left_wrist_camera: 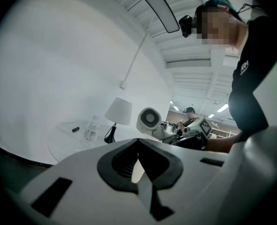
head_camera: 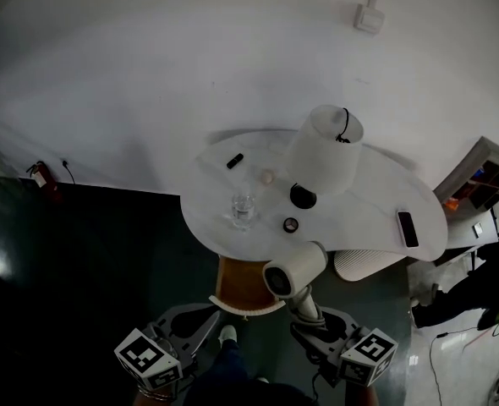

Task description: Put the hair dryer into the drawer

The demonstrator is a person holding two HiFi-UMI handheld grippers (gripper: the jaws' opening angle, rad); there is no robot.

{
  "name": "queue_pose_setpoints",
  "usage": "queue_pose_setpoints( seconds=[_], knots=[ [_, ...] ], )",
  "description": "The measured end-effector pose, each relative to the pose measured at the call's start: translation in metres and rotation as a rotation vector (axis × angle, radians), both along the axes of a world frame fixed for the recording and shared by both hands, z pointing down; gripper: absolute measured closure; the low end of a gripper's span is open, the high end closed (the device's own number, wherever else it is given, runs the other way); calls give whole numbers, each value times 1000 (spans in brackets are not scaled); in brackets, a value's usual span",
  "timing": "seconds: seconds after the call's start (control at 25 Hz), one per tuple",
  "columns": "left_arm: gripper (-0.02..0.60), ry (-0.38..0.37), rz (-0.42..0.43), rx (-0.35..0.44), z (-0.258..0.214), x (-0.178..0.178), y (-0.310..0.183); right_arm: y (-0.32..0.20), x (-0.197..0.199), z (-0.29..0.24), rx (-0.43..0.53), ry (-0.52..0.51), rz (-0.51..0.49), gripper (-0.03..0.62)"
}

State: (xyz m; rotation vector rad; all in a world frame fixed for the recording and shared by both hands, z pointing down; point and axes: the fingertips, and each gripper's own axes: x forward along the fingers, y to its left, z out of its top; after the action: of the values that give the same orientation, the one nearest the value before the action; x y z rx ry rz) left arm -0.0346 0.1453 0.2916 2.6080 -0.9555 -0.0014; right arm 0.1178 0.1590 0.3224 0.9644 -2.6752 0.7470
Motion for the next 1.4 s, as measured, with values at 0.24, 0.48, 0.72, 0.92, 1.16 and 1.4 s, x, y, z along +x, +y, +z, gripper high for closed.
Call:
queue_pose_setpoints(
  seconds=[0.24,0.48,0.72,0.92,1.16,1.4],
  knots=[
    [574,5,57,4,4,-14,-19,2,-17,24,-72,87,-49,373],
    [574,30,114,-50,24,-29,-33,5,-33,50,-139,171,-82,373],
    [574,-13,175,-72,44,-36,-51,5,-44,68,-216,212,-87,373],
    [574,-32,187,-82,48,-38,-64,9,-48,86,-263,279,-112,373],
    [574,-49,187,-116,58,-36,-63,14,-48,98,-305,299,-141,374],
    [574,-55,164,-140,73,-27,-60,17,-40,110,-334,323,-210,375]
  ],
)
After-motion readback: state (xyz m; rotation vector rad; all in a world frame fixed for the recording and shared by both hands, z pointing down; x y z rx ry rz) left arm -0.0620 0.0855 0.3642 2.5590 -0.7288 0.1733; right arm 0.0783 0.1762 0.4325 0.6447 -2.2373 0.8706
